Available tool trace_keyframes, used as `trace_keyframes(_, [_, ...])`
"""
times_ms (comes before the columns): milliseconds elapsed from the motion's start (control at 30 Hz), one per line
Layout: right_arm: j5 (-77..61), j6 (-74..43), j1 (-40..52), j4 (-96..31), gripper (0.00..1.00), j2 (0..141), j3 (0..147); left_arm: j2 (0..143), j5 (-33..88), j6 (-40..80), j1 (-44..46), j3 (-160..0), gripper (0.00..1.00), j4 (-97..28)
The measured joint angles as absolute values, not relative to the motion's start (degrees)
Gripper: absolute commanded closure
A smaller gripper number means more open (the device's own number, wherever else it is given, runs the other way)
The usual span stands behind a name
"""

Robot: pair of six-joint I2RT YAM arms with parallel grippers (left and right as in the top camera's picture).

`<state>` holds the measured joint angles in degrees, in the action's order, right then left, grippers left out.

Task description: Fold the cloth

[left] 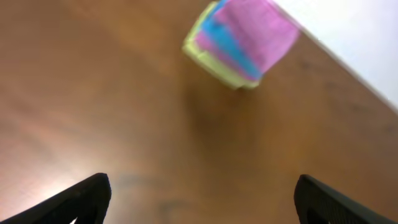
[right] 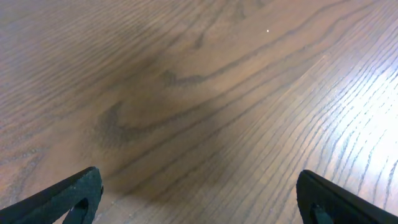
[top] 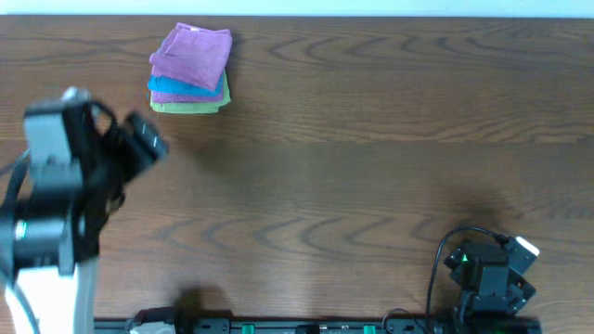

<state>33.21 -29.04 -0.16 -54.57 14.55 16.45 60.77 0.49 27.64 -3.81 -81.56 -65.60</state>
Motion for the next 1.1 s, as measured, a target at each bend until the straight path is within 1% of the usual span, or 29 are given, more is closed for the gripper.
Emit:
trace_keyframes(67, [33.2,-29.0,-0.2,-54.6,0.01,14.6,16.4,57.2,-2.6,25.1,-3.8,-80.7,0.05,-67.8])
trace_keyframes(167, [33.2,-29.0,-0.2,-54.6,0.01,14.5,16.4,50.5,-4.6,17.3,-3.9,-75.2,0.05,-66.4])
trace_keyframes(300, [33.3,-29.0,-0.2,-54.5,0.01,14.5,16.4,37.8,-1.3,5.4,-3.9,-62.2,0.05,-63.7])
trace_keyframes(433, [33.3,-29.0,-0.2,-54.5,0.01,14.5,16.4,26.9,1.8,-0.3,-3.9,-50.3,0.05,-60.7])
trace_keyframes(667, [33.3,-29.0,-0.2,-54.5,0.01,14.5,16.4,16.6,3.3,-3.6,-3.9,-29.9,0.05,-53.5])
trace_keyframes(767, [33.2,-29.0,-0.2,-54.5,0.01,14.5,16.4,12.7,3.3,-4.2,-3.9,-23.7,0.05,-50.4])
trace_keyframes(900, [33.2,-29.0,-0.2,-54.5,0.01,14.5,16.4,8.8,3.2,-4.6,-3.9,-19.3,0.05,-49.8])
trace_keyframes(1100, [33.2,-29.0,-0.2,-54.6,0.01,14.5,16.4,4.6,2.5,-4.5,-3.9,-17.3,0.05,-51.2])
